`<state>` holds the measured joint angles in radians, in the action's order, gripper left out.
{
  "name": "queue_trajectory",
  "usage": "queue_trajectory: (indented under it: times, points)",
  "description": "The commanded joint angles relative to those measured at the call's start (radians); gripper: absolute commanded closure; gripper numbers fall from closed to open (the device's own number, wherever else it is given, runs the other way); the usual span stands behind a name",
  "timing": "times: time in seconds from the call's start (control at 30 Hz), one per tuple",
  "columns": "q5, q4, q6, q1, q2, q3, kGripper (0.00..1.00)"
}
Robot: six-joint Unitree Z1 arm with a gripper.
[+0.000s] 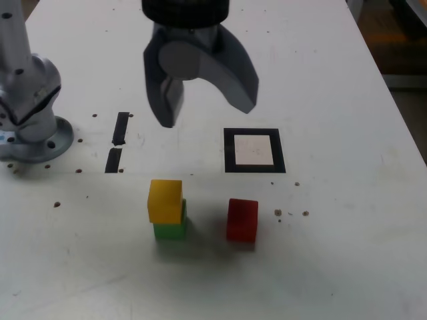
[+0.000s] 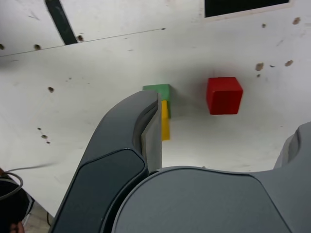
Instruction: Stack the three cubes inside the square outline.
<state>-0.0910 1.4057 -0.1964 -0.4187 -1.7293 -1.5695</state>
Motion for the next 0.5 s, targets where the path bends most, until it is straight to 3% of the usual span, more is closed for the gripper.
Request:
queue_trajectory:
  times: [0.0, 0.47]
  points:
    - [0.0, -0.001, -0.002, -0.007, -0.024, -0.021, 0.08]
    - [-0.026, -0.011, -0.041, -0.077, -0.186, -0.116, 0.08]
